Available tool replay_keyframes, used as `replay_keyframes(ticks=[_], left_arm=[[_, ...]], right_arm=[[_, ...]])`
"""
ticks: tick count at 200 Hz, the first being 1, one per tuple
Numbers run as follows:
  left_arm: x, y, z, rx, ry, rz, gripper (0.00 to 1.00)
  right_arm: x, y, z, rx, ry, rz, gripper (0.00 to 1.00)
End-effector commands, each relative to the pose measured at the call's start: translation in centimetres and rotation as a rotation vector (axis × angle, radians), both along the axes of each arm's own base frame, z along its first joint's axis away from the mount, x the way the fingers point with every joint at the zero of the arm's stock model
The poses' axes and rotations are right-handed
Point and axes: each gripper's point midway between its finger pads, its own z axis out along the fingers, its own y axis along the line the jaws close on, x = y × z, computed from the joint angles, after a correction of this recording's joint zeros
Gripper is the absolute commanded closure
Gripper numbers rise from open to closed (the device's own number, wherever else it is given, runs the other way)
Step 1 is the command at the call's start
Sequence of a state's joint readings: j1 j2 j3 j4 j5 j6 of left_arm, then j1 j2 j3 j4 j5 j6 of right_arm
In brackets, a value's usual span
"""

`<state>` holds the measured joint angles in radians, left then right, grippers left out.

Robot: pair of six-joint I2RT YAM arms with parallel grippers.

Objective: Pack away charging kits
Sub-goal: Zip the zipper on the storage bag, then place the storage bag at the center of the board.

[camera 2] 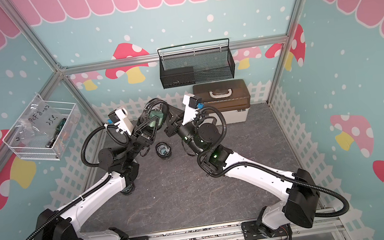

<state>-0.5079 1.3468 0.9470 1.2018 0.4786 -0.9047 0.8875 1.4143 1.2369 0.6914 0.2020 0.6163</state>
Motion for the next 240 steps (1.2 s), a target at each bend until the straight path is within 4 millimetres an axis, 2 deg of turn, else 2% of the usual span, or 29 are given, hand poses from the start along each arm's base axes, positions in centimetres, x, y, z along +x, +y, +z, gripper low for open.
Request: replay_keyframes(ticks=[1, 9, 23, 44, 67, 101, 133, 166, 194, 211, 240], left_arm=[[0.1, 0.9, 1.3, -0.038, -0.013, 0.066, 0.38], [0.3, 0.8, 1.3, -0.036, -0.005, 0.07, 0.49], [0.4, 0.7, 1.6, -0.031, -0.003, 0.067, 0.6], [0.3, 0.7, 1.8, -0.013, 0.005, 0.065, 0.82], [0.8, 0.5, 0.7, 0.085, 0.079, 0.056, 1.0], [0.1, 0.8, -1.0, 0.243, 0.166, 0.04, 1.0], [-2.1, 0.9, -2.9, 0.42, 0.225, 0.028, 1.0], [-4.1, 1.2, -5.1, 0.556, 0.297, -0.008, 1.0], [-4.8, 2.2, -7.3, 0.619, 0.362, 0.031, 1.0], [-4.9, 2.0, -8.7, 0.661, 0.401, 0.012, 1.0], [-4.2, 2.7, -11.9, 0.738, 0.504, 0.058, 1.0]], right_arm=[[-0.6, -0.4, 1.7, 0.085, -0.007, 0.014, 1.0], [-0.7, -0.2, 1.7, 0.082, -0.008, 0.023, 1.0], [-0.8, 0.1, 1.4, 0.073, -0.007, 0.037, 1.0], [-1.1, 0.2, 1.1, 0.036, -0.018, 0.037, 1.0], [-1.3, -0.1, 1.0, -0.117, -0.077, -0.015, 1.0], [0.1, -0.4, -0.1, -0.374, -0.129, -0.033, 1.0], [0.3, -1.3, -0.6, -0.557, -0.2, -0.082, 1.0], [0.5, -1.1, -0.8, -0.681, -0.263, -0.084, 1.0], [0.3, -0.9, -1.1, -0.765, -0.343, -0.088, 1.0], [0.1, -0.6, -1.5, -0.822, -0.403, -0.083, 1.0], [0.9, -1.7, -1.9, -0.889, -0.485, -0.188, 1.0]])
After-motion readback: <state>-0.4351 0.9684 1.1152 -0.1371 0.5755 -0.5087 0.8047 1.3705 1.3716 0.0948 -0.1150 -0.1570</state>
